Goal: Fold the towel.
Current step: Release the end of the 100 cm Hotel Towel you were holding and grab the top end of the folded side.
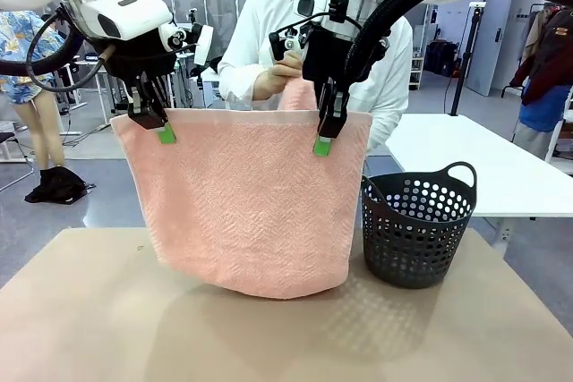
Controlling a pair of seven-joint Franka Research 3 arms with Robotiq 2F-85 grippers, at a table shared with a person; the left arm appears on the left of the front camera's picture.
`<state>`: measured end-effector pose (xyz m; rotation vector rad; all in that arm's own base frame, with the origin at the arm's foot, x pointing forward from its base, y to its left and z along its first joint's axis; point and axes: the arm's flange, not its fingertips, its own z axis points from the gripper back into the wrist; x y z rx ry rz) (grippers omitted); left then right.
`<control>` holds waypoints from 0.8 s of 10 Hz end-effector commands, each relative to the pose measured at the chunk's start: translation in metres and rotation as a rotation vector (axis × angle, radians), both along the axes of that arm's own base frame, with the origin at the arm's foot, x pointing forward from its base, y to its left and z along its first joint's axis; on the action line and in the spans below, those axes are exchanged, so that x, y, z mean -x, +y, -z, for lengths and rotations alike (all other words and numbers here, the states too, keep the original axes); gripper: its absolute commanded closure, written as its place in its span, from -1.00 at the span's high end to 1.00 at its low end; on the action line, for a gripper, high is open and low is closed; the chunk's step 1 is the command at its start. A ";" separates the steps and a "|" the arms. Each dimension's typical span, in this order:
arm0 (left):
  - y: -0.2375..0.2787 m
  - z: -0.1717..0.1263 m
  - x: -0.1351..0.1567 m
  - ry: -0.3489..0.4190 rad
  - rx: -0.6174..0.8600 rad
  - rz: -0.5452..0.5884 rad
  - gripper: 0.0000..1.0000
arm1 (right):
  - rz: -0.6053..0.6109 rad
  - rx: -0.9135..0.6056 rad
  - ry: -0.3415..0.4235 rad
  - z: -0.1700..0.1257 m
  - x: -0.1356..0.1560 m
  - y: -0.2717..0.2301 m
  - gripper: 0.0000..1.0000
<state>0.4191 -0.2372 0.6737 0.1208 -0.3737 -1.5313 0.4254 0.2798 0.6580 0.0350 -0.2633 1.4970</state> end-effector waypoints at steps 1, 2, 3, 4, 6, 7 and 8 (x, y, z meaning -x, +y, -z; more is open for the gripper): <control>0.000 -0.002 -0.001 0.001 0.009 0.010 -1.00 | -0.015 0.005 0.001 0.001 0.000 -0.001 -1.00; 0.000 -0.002 -0.001 0.001 0.009 0.010 -1.00 | -0.015 0.005 0.001 0.001 0.000 -0.001 -1.00; 0.000 -0.002 -0.001 0.001 0.009 0.010 -1.00 | -0.015 0.005 0.001 0.001 0.000 -0.001 -1.00; 0.000 -0.002 -0.001 0.001 0.009 0.010 -1.00 | -0.015 0.005 0.001 0.001 0.000 -0.001 -1.00; 0.000 -0.002 -0.001 0.001 0.009 0.010 -1.00 | -0.015 0.005 0.001 0.001 0.000 -0.001 -1.00; 0.000 -0.002 -0.001 0.001 0.009 0.010 -1.00 | -0.015 0.005 0.001 0.001 0.000 -0.001 -1.00; 0.000 -0.002 -0.001 0.001 0.009 0.010 -1.00 | -0.015 0.005 0.001 0.001 0.000 -0.001 -1.00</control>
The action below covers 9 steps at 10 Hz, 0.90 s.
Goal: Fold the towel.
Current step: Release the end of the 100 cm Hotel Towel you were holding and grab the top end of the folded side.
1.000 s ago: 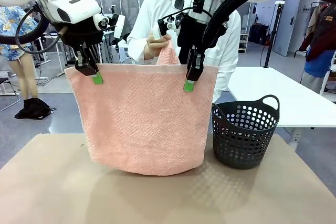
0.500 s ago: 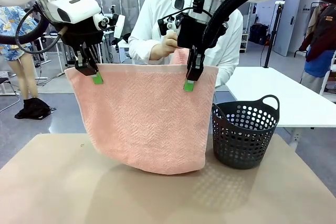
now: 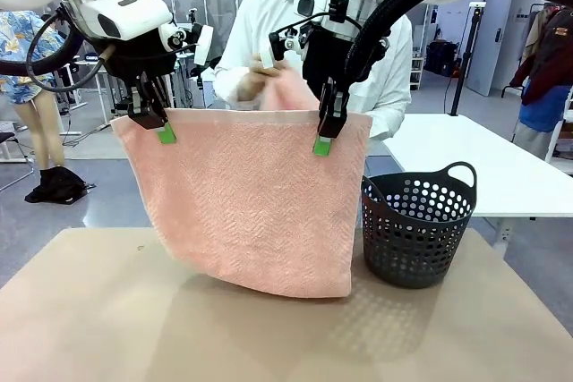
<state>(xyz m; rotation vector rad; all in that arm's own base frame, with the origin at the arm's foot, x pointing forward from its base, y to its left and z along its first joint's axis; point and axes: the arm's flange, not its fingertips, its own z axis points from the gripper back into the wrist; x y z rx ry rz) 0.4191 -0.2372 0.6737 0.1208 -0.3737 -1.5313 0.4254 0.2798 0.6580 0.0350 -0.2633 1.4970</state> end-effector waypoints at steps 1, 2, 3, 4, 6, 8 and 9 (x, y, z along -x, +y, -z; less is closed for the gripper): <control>0.000 -0.002 -0.001 0.001 0.009 0.010 -1.00 | -0.015 0.005 0.001 0.001 0.000 -0.001 -1.00; 0.000 -0.002 -0.001 0.001 0.009 0.010 -1.00 | -0.015 0.005 0.001 0.001 0.000 -0.001 -1.00; 0.000 -0.002 -0.001 0.001 0.009 0.010 -1.00 | -0.015 0.005 0.001 0.001 0.000 -0.001 -1.00; 0.000 -0.002 -0.001 0.001 0.009 0.010 -1.00 | -0.015 0.005 0.001 0.001 0.000 -0.001 -1.00; 0.000 -0.002 -0.001 0.001 0.009 0.010 -1.00 | -0.015 0.005 0.001 0.001 0.000 -0.001 -1.00; 0.000 -0.002 -0.001 0.001 0.009 0.010 -1.00 | -0.015 0.005 0.001 0.001 0.000 -0.001 -1.00; 0.000 -0.002 -0.001 0.001 0.009 0.010 -1.00 | -0.015 0.005 0.001 0.001 0.000 -0.001 -1.00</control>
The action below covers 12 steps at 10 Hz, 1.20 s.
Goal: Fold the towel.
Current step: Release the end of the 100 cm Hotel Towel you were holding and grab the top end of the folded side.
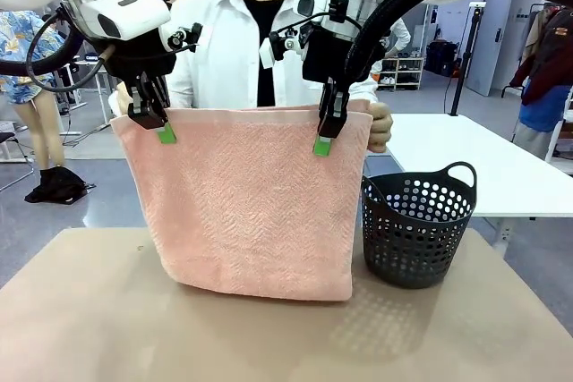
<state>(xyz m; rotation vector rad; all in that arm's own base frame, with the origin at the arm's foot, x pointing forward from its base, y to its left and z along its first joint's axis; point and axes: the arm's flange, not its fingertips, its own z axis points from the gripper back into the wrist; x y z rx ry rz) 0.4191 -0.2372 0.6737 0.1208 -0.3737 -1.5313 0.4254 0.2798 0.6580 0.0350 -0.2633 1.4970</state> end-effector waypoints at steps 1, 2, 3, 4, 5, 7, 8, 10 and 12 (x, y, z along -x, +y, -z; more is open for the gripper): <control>0.000 -0.002 -0.001 0.001 0.009 0.010 -1.00 | -0.015 0.005 0.001 0.001 0.000 -0.001 -1.00; 0.000 -0.002 -0.001 0.001 0.009 0.010 -1.00 | -0.015 0.005 0.001 0.001 0.000 -0.001 -1.00; 0.000 -0.002 -0.001 0.001 0.009 0.010 -1.00 | -0.015 0.005 0.001 0.001 0.000 -0.001 -1.00; 0.000 -0.002 -0.001 0.001 0.009 0.010 -1.00 | -0.015 0.005 0.001 0.001 0.000 -0.001 -1.00; 0.000 -0.002 -0.001 0.001 0.009 0.010 -1.00 | -0.015 0.005 0.001 0.001 0.000 -0.001 -1.00; 0.000 -0.002 -0.001 0.001 0.009 0.010 -1.00 | -0.015 0.005 0.001 0.001 0.000 -0.001 -1.00; 0.000 -0.002 -0.001 0.001 0.009 0.010 -1.00 | -0.015 0.005 0.001 0.001 0.000 -0.001 -1.00; 0.000 -0.002 -0.001 0.001 0.009 0.010 -1.00 | -0.015 0.005 0.001 0.001 0.000 -0.001 -1.00; 0.000 0.000 0.000 0.000 0.000 0.000 -0.39 | -0.002 -0.026 0.004 -0.004 0.000 -0.004 -0.96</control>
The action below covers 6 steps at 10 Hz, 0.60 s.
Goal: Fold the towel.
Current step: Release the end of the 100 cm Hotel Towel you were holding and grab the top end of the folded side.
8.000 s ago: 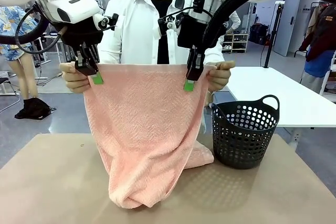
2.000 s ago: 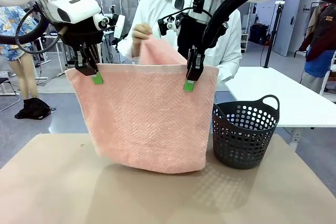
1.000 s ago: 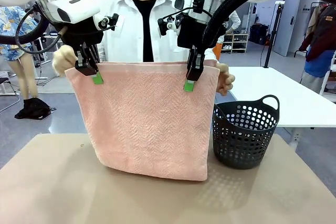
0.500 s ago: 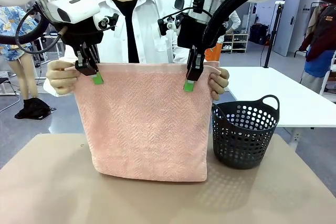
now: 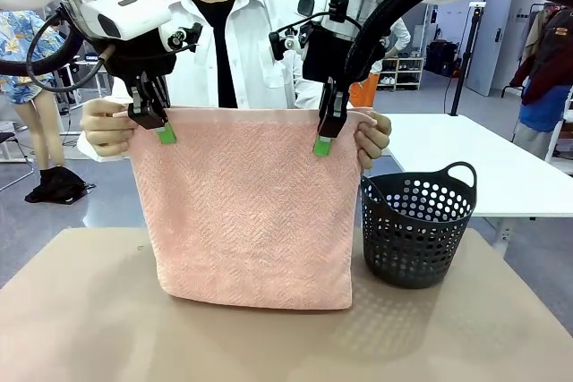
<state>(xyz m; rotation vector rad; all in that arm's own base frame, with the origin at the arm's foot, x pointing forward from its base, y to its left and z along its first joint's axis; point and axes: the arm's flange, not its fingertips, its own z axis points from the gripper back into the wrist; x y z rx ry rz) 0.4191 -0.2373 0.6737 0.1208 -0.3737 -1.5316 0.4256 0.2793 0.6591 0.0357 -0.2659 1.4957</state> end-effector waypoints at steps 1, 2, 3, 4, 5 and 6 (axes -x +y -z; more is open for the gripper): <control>0.000 -0.001 0.001 -0.013 -0.018 0.025 -0.18 | -0.001 -0.028 0.009 -0.005 0.000 -0.005 -0.34; 0.000 -0.002 0.000 -0.017 -0.017 0.018 0.37 | 0.001 -0.028 0.006 -0.006 0.001 -0.006 -0.29; 0.001 -0.002 0.000 -0.020 -0.010 0.020 0.56 | 0.011 -0.038 0.008 -0.007 0.001 -0.008 0.32; 0.002 -0.003 0.000 -0.025 -0.003 0.018 1.00 | 0.015 -0.041 0.007 -0.009 0.002 -0.009 0.37; 0.003 -0.005 0.001 -0.040 -0.001 0.013 1.00 | 0.029 -0.037 -0.006 -0.012 0.004 -0.010 0.98; 0.003 -0.009 0.004 -0.070 -0.008 0.002 1.00 | 0.037 -0.040 -0.033 -0.016 0.007 -0.011 0.20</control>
